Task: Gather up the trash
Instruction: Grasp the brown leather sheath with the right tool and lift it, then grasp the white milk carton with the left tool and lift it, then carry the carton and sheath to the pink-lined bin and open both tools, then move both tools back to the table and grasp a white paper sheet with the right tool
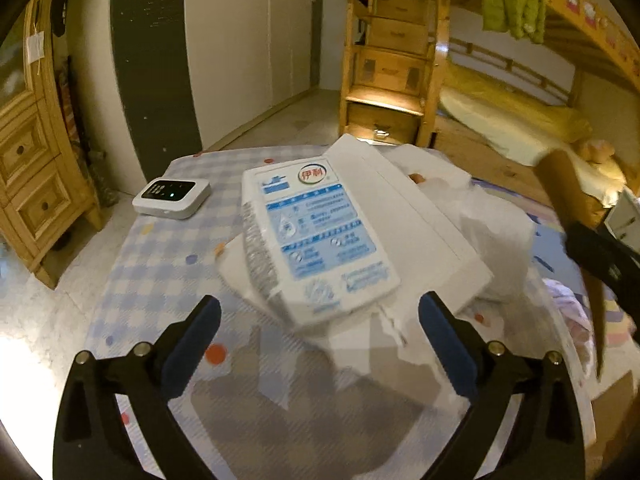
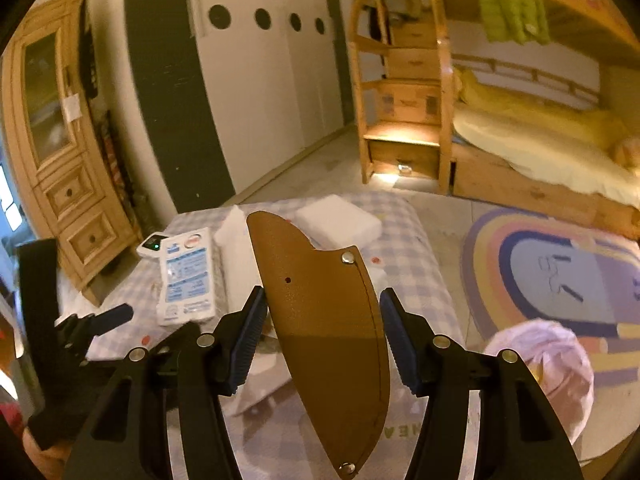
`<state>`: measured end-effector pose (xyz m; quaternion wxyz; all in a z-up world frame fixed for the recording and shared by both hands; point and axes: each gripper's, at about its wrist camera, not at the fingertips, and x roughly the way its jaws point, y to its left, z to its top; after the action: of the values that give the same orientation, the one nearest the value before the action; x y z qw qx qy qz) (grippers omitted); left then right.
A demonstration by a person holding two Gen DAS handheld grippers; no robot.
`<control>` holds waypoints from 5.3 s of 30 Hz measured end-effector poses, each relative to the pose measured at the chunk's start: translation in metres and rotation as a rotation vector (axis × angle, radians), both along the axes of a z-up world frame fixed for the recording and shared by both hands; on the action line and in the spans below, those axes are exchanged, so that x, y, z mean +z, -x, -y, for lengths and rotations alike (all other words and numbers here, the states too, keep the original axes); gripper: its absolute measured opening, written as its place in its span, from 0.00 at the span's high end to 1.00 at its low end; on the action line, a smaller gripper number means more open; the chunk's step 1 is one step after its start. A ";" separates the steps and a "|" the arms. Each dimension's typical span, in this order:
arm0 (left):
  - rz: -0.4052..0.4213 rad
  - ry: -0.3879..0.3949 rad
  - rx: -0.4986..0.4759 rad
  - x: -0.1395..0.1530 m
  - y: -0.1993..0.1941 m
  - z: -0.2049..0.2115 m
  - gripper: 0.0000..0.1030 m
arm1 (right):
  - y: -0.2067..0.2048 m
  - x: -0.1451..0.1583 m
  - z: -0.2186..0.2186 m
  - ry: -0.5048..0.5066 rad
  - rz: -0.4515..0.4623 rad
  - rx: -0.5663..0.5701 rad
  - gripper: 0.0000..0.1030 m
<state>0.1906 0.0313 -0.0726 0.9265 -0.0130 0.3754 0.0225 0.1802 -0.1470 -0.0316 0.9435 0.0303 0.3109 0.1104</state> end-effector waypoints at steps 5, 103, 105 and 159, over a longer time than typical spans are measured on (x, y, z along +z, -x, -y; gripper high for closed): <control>-0.014 0.007 0.065 -0.004 -0.017 0.004 0.07 | 0.002 -0.003 0.009 0.003 -0.017 -0.012 0.43; 0.067 0.174 -0.564 0.006 0.012 0.234 0.19 | 0.060 -0.026 0.262 -0.226 -0.056 -0.554 0.33; 0.082 0.181 -0.536 0.014 0.019 0.218 0.19 | 0.064 -0.019 0.252 -0.219 -0.052 -0.537 0.33; 0.004 -0.016 0.039 0.010 0.025 -0.082 0.19 | -0.043 -0.034 -0.067 0.065 -0.202 0.181 0.78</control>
<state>0.1653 0.1133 -0.0626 0.9267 -0.0131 0.3730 0.0434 0.2231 -0.0801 -0.0658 0.8942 -0.0176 0.4090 0.1811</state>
